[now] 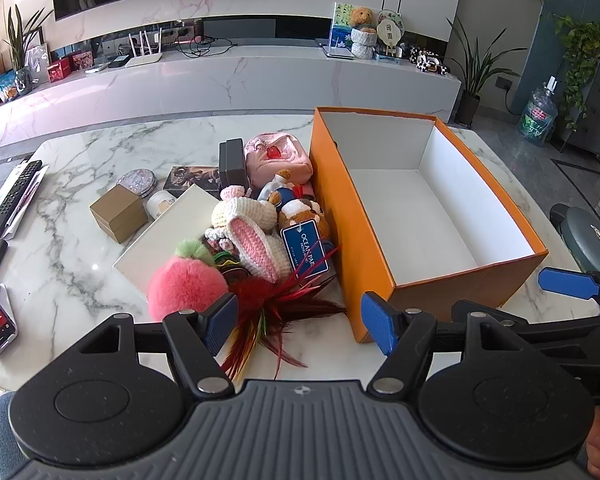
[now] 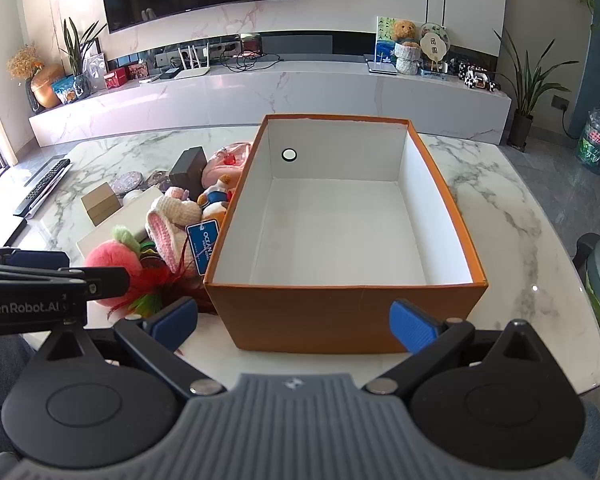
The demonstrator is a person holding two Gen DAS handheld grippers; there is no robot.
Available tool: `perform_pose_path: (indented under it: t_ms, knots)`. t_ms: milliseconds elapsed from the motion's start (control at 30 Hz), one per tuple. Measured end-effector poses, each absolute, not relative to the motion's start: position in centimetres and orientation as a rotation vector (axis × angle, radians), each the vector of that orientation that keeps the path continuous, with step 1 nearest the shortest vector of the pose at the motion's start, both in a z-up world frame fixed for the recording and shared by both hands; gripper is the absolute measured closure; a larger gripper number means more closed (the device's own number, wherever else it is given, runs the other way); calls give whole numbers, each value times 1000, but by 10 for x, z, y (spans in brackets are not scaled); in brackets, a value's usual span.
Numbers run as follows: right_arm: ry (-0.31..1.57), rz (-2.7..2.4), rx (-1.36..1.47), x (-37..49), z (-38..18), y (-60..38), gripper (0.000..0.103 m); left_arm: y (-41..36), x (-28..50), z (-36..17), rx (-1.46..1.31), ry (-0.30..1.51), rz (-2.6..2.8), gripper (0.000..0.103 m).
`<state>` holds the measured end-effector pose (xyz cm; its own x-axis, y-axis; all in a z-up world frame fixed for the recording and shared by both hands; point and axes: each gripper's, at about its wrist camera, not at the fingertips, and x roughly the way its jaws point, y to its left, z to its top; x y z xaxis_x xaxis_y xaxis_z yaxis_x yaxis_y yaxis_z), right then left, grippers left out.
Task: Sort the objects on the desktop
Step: 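Move both tools toward the pile of items beside the orange box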
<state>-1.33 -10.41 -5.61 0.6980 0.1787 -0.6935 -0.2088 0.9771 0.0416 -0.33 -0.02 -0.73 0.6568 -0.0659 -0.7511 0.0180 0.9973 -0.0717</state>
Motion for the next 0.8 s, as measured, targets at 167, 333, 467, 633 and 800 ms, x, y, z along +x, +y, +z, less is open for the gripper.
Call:
perform_pose_path:
  t_ms: [167,333,467,633,800]
  knots:
    - [770,217,-41,-14,-56,-104,1,0,-4,-8,-60,854,-46,23]
    - [774,226,-40,-14,-57,-104,1,2,-6,-10,-65,856,-45,23]
    - [773,242,-33,-13,-57,-104,1,7,-8,-9,-71,853,-45,23]
    - [762,278,-32,-12,-57,-99,1,21,-10,-10,-101,857,-45,23]
    - [746,338,-61,-10,-54,-86,20,38,-13,-10,-126,857,-41,39]
